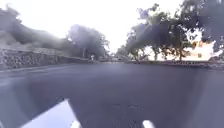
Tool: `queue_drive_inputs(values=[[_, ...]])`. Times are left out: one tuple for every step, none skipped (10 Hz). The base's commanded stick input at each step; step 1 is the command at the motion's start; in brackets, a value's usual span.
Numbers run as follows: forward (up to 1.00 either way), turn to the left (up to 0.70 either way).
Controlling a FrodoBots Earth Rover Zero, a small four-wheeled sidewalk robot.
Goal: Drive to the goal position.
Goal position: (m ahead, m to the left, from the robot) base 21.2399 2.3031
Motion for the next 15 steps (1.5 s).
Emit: queue_drive_inputs(values=[[0.85,0.00],[0.85,0.00],[0.85,0.00],[0.85,0.00],[0.85,0.00],[0.85,0.00],[0.85,0.00],[0.85,0.00],[0.85,0.00],[0.85,0.00],[0.85,0.00],[0.85,0.00],[0.85,0.00],[0.85,0.00],[0.85,0.00]])
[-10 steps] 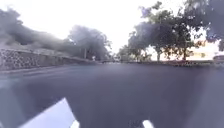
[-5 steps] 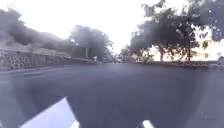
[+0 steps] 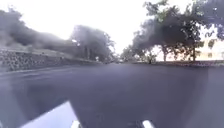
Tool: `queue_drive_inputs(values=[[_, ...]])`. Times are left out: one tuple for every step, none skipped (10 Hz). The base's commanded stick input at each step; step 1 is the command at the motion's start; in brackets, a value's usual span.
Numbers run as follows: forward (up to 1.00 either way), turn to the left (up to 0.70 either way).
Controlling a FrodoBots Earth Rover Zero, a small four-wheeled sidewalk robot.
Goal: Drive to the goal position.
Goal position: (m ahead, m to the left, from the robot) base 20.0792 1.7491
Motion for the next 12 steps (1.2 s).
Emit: queue_drive_inputs(values=[[0.85,0.00],[0.85,0.00],[0.85,0.00],[0.85,0.00],[0.85,0.00],[0.85,0.00],[0.85,0.00],[0.85,0.00],[0.85,0.00],[0.85,0.00],[0.85,0.00],[0.85,0.00]])
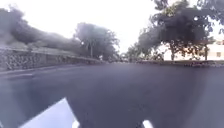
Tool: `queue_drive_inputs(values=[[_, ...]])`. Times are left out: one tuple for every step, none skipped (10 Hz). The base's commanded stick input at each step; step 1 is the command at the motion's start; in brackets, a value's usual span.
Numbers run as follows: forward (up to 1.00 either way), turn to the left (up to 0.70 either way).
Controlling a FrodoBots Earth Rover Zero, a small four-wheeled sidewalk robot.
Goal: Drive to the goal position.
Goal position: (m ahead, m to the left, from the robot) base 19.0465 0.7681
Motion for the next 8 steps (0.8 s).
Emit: queue_drive_inputs(values=[[0.85,0.00],[0.85,0.00],[0.85,0.00],[0.85,0.00],[0.85,0.00],[0.85,0.00],[0.85,0.00],[0.85,0.00]])
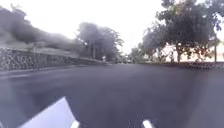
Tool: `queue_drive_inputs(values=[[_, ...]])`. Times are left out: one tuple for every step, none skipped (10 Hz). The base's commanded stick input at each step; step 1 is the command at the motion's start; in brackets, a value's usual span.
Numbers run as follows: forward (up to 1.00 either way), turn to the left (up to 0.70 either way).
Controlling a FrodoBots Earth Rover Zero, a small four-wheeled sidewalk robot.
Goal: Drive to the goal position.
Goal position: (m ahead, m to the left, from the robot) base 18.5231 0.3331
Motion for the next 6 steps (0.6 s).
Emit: queue_drive_inputs(values=[[0.85,0.00],[0.85,0.00],[0.85,0.00],[0.85,-0.21],[0.85,-0.26],[0.85,-0.31]])
